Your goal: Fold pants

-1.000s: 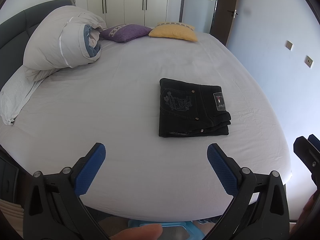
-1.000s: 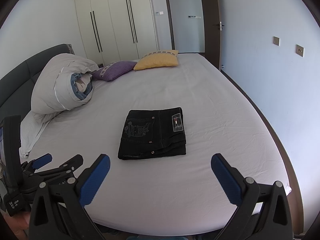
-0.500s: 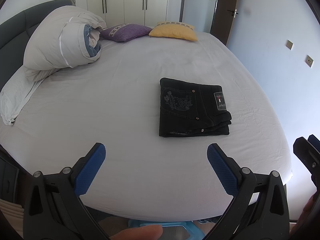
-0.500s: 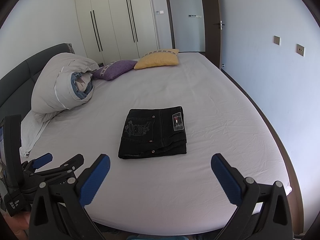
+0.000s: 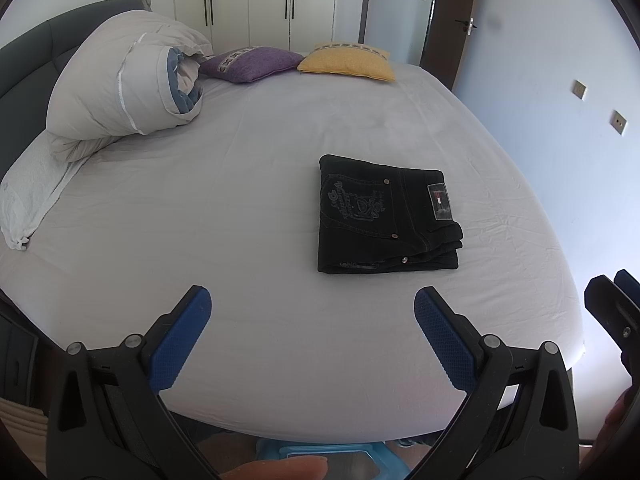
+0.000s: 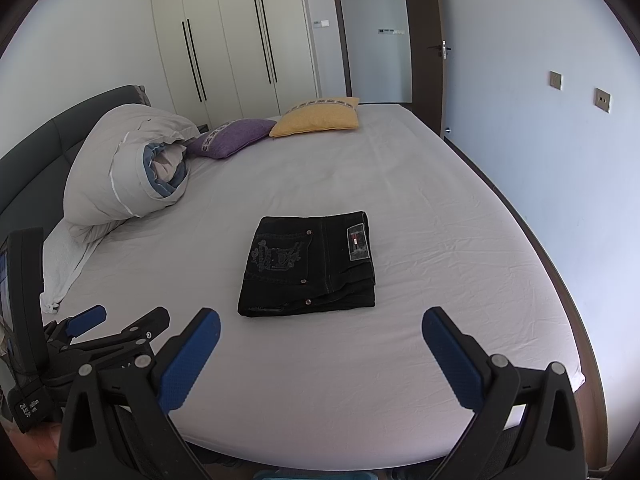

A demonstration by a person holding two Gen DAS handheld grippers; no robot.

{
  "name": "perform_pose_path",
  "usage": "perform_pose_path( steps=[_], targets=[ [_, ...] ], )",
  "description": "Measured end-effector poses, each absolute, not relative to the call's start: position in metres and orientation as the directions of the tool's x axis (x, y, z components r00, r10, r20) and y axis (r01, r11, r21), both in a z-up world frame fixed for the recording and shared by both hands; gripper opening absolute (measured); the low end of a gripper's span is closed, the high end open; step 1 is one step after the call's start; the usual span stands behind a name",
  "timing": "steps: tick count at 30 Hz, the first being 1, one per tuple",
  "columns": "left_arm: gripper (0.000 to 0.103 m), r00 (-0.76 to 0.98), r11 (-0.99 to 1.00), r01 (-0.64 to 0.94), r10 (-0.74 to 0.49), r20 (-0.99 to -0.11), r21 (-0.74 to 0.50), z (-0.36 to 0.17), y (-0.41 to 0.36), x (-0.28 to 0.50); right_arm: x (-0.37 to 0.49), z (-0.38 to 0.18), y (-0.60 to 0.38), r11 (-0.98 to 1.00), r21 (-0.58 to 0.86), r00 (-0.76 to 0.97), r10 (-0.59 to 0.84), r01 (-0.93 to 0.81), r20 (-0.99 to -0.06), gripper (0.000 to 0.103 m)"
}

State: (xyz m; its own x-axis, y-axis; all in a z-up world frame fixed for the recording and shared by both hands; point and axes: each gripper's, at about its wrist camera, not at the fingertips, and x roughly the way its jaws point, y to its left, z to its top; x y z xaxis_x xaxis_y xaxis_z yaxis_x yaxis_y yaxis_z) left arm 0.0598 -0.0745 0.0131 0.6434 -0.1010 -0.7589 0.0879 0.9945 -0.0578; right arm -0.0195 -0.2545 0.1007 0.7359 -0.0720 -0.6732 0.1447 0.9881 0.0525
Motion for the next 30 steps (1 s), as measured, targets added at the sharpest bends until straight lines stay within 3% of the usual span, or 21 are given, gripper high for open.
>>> perform_pose_path(
  steps=[30],
  targets=[
    [0.103,0.638,0.994,0.093,-0.104,-0.763,-0.058,0.0076,-0.0736,0.0556,-0.0218,0.0972,-0.2521,0.988,0.054,0.733,-0.069,0.143,-0.677,0.103]
  ],
)
